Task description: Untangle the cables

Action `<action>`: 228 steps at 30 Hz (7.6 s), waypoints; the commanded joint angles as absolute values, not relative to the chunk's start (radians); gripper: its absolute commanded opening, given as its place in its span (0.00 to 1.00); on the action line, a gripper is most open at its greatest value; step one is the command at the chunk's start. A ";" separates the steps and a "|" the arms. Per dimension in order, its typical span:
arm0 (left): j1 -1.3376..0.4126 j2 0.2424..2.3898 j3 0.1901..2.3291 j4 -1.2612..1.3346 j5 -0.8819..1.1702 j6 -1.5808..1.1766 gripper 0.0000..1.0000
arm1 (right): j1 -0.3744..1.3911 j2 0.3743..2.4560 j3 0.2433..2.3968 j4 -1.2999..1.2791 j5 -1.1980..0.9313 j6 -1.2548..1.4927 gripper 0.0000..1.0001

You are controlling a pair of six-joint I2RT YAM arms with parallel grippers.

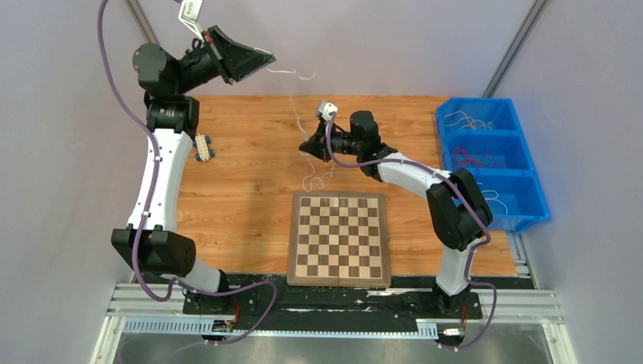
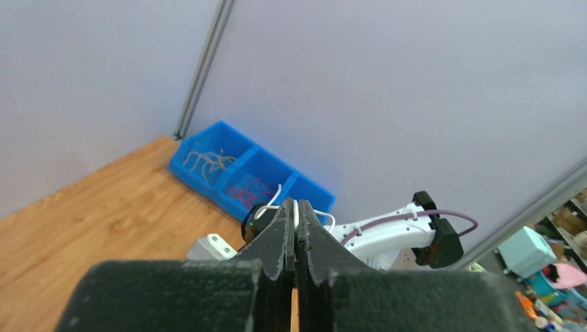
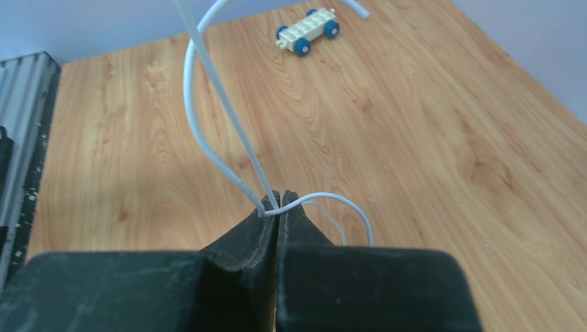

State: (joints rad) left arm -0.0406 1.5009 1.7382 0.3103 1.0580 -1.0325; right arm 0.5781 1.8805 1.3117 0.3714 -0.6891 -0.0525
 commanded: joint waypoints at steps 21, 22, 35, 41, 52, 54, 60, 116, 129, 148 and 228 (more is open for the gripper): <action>0.082 1.526 2.180 0.350 0.854 -0.881 0.00 | 0.352 1.847 1.172 -0.122 -0.632 -0.425 0.00; 0.093 1.519 2.181 0.326 0.838 -0.850 0.00 | 0.339 1.838 1.169 -0.128 -0.625 -0.425 0.00; 0.166 1.407 1.910 0.172 0.720 -0.714 0.00 | 0.204 1.690 1.233 -0.238 -0.697 -0.417 0.00; 0.166 1.342 1.663 0.166 0.796 -0.721 0.00 | 0.226 1.740 1.328 -0.328 -0.797 -0.426 0.49; 0.166 1.299 1.501 0.068 0.835 -0.689 0.00 | 0.419 1.981 1.538 -0.523 -0.554 -0.617 1.00; 0.165 1.295 1.490 0.063 0.833 -0.683 0.00 | 0.434 2.031 1.577 -0.540 -0.511 -0.632 1.00; 0.166 1.287 1.464 0.060 0.836 -0.678 0.00 | 0.472 2.133 1.641 -0.571 -0.365 -0.675 0.99; -0.113 1.327 1.328 -0.058 0.998 -0.345 0.00 | -0.388 1.417 1.552 -1.024 -0.767 -0.952 0.82; -0.210 1.383 1.416 0.358 1.154 -0.815 0.00 | 0.394 1.354 1.424 -0.214 -0.852 -0.295 0.95; -0.152 1.328 1.234 0.314 1.116 -0.664 0.00 | 0.531 1.436 1.412 0.031 -0.785 -0.114 0.00; -0.295 1.493 1.494 -0.637 0.758 -0.071 1.00 | -0.639 1.401 1.533 -1.132 -0.838 -1.174 0.79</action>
State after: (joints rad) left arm -0.3431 1.4830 1.4391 -0.5850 0.7067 -0.0727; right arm -0.7071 1.4643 1.4376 -1.0668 -0.6922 -1.2591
